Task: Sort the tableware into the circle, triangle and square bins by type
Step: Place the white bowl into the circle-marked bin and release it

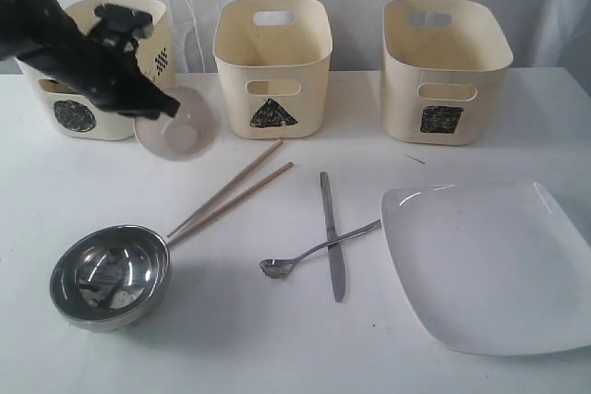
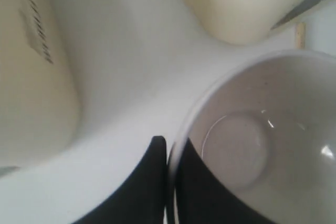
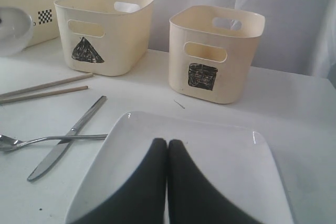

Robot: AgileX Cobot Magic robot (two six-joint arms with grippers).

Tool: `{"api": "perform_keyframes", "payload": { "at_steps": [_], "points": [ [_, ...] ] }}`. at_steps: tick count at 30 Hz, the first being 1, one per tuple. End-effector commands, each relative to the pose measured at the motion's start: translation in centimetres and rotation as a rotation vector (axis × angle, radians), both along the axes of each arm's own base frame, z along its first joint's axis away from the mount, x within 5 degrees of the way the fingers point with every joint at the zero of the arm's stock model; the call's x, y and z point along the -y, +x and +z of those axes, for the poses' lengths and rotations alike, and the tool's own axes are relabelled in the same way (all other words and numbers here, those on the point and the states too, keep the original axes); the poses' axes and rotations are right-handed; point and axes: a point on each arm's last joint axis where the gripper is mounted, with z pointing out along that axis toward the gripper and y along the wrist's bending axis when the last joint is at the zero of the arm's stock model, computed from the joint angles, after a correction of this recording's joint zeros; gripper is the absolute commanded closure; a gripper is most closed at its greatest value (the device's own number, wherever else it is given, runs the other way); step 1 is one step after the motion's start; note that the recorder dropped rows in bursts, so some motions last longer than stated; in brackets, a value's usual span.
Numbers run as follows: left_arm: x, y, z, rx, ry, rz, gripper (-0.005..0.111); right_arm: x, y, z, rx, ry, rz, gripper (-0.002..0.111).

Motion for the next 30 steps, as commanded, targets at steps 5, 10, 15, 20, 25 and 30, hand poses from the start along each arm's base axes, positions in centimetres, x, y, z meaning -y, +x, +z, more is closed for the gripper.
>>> {"api": "perform_keyframes", "payload": {
  "at_steps": [5, 10, 15, 20, 25, 30],
  "points": [
    [-6.4, 0.3, 10.4, 0.337, -0.005, 0.215, 0.107, 0.1, 0.0, -0.1, 0.0, -0.002, -0.007, 0.108],
    [-10.6, 3.0, 10.0, 0.387, -0.022, 0.342, 0.107, 0.0, 0.0, -0.1, 0.002, -0.002, -0.007, 0.108],
    [-12.4, 5.9, 7.7, 0.411, -0.019, 0.388, 0.107, 0.0, 0.0, -0.1, 0.002, -0.002, -0.007, 0.108],
    [-12.4, 8.4, 4.7, 0.365, -0.022, 0.395, 0.107, 0.0, 0.0, -0.1, 0.002, -0.002, -0.007, 0.108],
    [-12.4, 9.2, 2.9, 0.317, -0.053, 0.418, 0.081, 0.0, 0.0, -0.1, 0.002, -0.002, -0.007, 0.108],
    [-12.1, 8.3, 3.4, 0.234, -0.081, 0.411, 0.06, 0.0, 0.0, -0.1, 0.002, -0.002, -0.007, 0.108]
  ]
}}
